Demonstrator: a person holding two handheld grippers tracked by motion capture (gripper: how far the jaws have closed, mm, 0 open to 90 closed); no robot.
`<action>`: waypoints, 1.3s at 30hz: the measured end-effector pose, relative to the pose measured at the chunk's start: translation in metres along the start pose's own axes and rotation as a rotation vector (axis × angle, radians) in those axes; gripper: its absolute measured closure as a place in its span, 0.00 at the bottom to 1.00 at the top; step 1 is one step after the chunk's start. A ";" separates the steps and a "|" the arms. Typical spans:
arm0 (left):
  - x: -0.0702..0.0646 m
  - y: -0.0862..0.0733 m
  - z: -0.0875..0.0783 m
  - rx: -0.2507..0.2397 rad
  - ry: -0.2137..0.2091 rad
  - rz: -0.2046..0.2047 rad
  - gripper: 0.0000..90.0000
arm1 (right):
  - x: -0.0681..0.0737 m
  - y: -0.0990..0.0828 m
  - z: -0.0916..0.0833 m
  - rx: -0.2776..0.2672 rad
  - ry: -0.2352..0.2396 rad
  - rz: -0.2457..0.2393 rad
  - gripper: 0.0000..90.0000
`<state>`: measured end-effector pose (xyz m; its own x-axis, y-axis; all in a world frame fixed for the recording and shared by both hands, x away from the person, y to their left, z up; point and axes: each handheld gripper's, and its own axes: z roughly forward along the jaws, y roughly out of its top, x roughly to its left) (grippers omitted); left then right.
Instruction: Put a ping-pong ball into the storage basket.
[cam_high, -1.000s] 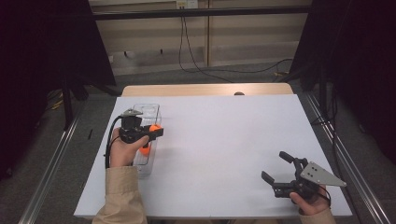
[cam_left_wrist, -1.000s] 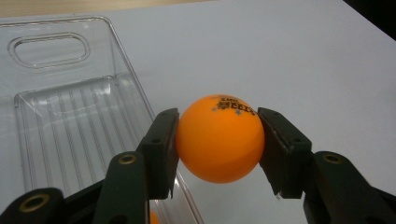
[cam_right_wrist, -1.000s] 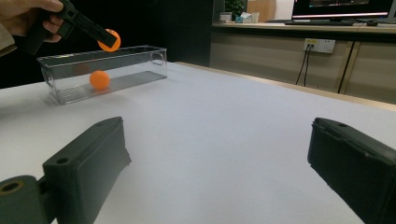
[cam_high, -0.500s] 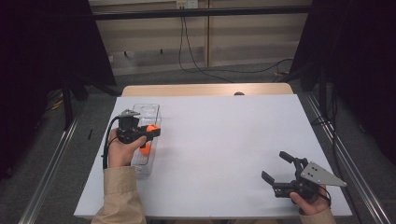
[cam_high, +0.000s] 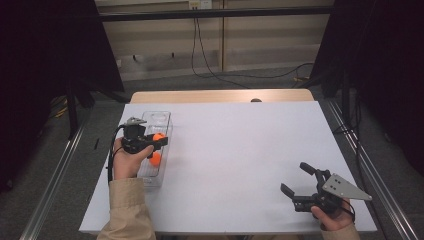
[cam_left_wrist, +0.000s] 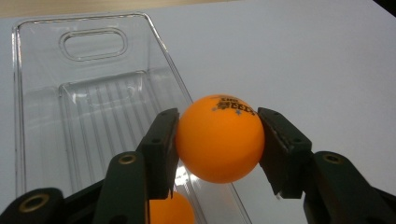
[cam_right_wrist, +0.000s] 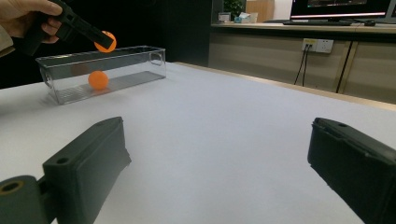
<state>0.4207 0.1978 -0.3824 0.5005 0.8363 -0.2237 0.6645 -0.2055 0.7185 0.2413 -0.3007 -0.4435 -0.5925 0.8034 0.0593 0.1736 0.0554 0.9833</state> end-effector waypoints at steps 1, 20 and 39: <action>0.001 0.000 -0.001 -0.003 0.003 -0.001 0.56 | 0.000 0.000 0.000 0.000 0.000 0.000 0.05; 0.010 -0.004 -0.005 -0.009 0.043 -0.017 0.56 | 0.000 0.000 0.000 0.002 0.001 0.003 0.05; 0.017 -0.009 -0.005 -0.003 0.086 -0.026 0.56 | 0.000 0.000 0.000 0.000 -0.001 0.000 0.05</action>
<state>0.4210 0.2162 -0.3895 0.4336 0.8820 -0.1846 0.6750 -0.1822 0.7150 0.2409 -0.3005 -0.4433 -0.5915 0.8042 0.0587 0.1730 0.0555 0.9833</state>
